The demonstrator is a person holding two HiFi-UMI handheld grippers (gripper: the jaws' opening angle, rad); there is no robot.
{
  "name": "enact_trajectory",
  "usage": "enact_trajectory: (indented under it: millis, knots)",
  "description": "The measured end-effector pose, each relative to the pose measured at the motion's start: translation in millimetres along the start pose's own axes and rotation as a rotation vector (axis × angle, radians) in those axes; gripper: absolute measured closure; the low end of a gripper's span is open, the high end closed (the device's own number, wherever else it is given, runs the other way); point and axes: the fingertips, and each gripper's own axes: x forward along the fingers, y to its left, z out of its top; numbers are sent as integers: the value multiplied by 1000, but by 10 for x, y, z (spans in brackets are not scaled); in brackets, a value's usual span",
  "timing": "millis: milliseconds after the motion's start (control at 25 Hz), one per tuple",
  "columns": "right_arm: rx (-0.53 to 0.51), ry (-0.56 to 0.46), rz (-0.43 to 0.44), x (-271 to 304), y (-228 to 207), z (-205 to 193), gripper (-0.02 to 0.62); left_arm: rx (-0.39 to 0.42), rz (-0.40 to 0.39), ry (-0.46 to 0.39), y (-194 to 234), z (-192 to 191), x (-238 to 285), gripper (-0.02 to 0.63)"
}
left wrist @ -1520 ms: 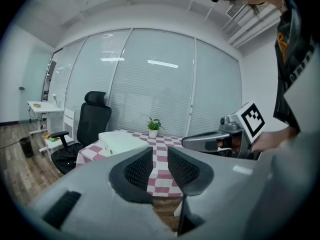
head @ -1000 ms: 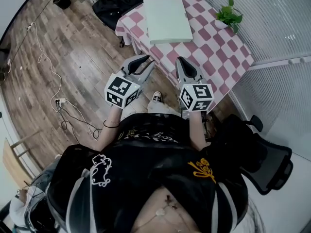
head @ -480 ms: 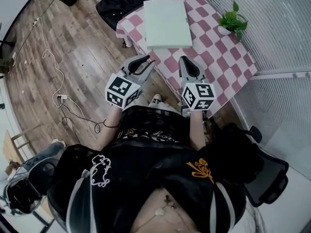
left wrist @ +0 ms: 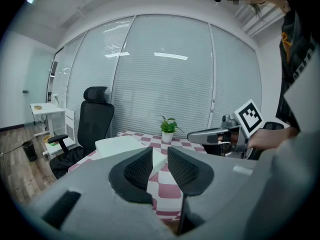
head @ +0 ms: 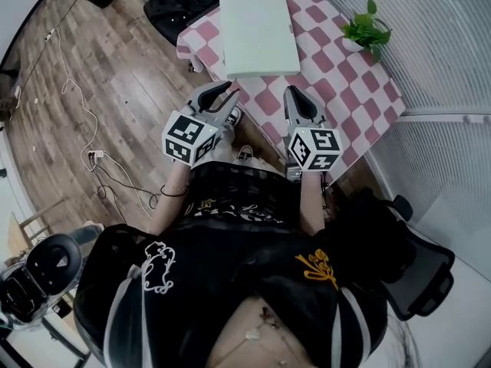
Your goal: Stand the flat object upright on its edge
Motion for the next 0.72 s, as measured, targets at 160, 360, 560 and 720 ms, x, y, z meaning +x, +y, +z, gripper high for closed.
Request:
enact_trajectory:
  millis: [160,360,560,720]
  knots:
    - [15,3,-42,146,-184,61,566,0,-34,14,161,34,188,505]
    - [7,9,-62,473,-366,172,566,-9,-61,40,504,65,436,505]
    - [0,33,-86,820,-611,208,566,-23,-78,71,861,55,713,503]
    - [10,57,-67,1160,-773,191,566,-43,-65,93,1189,-16,880,499]
